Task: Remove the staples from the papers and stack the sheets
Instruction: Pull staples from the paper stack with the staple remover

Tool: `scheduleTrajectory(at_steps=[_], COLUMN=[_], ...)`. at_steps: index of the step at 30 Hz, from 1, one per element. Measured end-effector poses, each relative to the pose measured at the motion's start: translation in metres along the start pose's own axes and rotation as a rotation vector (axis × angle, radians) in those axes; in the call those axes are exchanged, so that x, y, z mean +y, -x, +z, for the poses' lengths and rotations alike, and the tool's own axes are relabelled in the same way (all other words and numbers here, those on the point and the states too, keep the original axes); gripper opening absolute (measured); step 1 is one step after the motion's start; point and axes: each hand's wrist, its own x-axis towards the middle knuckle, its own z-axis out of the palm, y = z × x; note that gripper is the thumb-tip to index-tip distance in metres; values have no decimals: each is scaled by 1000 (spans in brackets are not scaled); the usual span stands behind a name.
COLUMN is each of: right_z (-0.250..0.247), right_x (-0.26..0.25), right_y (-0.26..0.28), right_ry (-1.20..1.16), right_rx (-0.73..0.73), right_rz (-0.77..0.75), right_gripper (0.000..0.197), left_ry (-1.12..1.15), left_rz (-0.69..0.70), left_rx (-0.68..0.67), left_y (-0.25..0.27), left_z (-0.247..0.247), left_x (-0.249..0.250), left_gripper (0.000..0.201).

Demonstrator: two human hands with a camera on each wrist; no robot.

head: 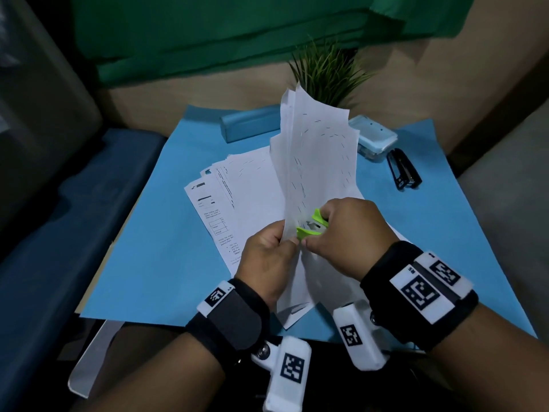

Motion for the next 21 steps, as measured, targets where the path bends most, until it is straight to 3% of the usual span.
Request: scheduleTrajectory(at_steps=[8,16,21], right_z=[-2,10,21], right_x=[-7,1,6], right_y=[-3,-6,-10], right_ry=[14,-152,-278], right_rx=[-43,-65,-51], right_rz=[21,28,56], right_gripper=[36,32,24], left_ry=[82,81,94], left_rz=[-11,-30,-78], left_rx=[12,8,28], left_y=[1,-3,-8], left_z=[1,0,-2], left_x=[-3,-5,-1], left_gripper=[37,38,22])
